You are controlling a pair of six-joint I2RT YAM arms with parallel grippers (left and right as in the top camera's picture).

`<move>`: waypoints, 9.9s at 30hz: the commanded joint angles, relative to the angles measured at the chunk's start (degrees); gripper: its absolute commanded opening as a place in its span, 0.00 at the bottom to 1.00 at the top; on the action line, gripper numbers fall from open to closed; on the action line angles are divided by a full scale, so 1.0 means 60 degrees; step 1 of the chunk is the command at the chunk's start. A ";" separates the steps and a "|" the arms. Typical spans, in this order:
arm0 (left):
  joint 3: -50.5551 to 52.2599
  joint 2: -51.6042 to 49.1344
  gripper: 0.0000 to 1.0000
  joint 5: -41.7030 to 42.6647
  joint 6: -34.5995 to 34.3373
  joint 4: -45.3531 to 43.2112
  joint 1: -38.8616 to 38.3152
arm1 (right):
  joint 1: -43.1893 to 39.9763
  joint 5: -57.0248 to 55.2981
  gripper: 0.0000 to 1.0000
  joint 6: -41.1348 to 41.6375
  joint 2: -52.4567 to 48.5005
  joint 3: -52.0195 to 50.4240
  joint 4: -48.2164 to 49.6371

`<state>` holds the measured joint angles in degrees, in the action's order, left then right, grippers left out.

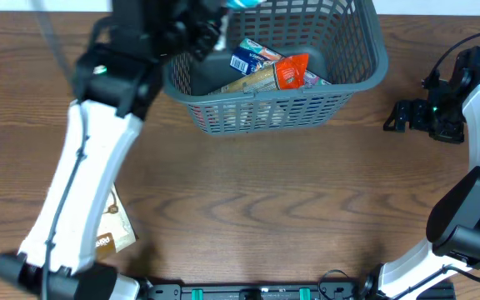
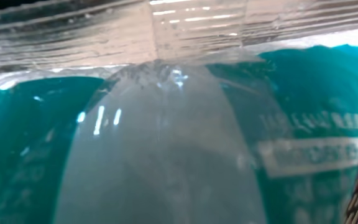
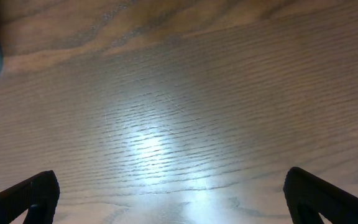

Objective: Pack container
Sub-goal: 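Lift the wipe pack and carry it over the basket, then release the wipe pack into the basket with the left gripper, then move the left gripper down over the rice bag, then grasp the rice bag with the left gripper, then lift the rice bag and carry it over the basket, then lower the rice bag into the basket and open the left gripper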

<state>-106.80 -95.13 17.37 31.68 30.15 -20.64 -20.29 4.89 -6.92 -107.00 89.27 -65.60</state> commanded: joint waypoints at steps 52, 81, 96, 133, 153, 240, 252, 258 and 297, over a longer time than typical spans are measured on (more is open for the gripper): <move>-0.0546 -0.1013 0.77 -0.1541 0.1592 0.2597 0.0295 | 0.0084 -0.0058 0.99 -0.0117 0.0040 -0.0025 -0.0025; 0.3187 0.3956 0.99 -0.4503 -0.3730 0.6670 0.3974 | 0.0084 -0.0055 0.99 -0.0146 0.0047 -0.0025 0.0095; 0.8619 0.5570 0.99 -0.5166 -0.7439 0.5941 0.4131 | 0.0084 -0.0051 0.99 -0.0146 0.0047 -0.0025 0.0157; 1.0346 0.2415 0.99 -0.3705 -0.6499 0.2157 0.7002 | 0.0084 -0.0055 0.99 -0.0146 0.0047 -0.0025 0.0069; 1.1777 0.2739 0.99 -0.3257 -0.5814 0.0510 0.7002 | 0.0084 -0.0055 0.99 -0.0138 0.0047 -0.0025 0.0000; 0.0860 0.2550 0.06 0.0441 -0.2889 0.1825 0.2473 | 0.0084 -0.0058 0.99 -0.0142 0.0047 -0.0025 0.0004; -0.1319 0.0291 0.05 0.0164 0.0302 0.2204 0.0408 | 0.0084 -0.0058 0.99 -0.0146 0.0047 -0.0025 0.0000; -0.1322 -0.0324 0.06 -0.1078 0.1286 0.1745 -0.0164 | 0.0084 -0.0058 0.99 -0.0142 0.0047 -0.0025 0.0000; -0.1319 -0.2947 0.99 -0.1370 0.2102 0.1829 -0.0361 | 0.0084 -0.0058 0.99 -0.0146 0.0047 -0.0025 -0.0076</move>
<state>-113.27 -113.14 9.39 43.79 40.71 -22.61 -20.29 4.49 -6.94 -107.00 89.23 -65.95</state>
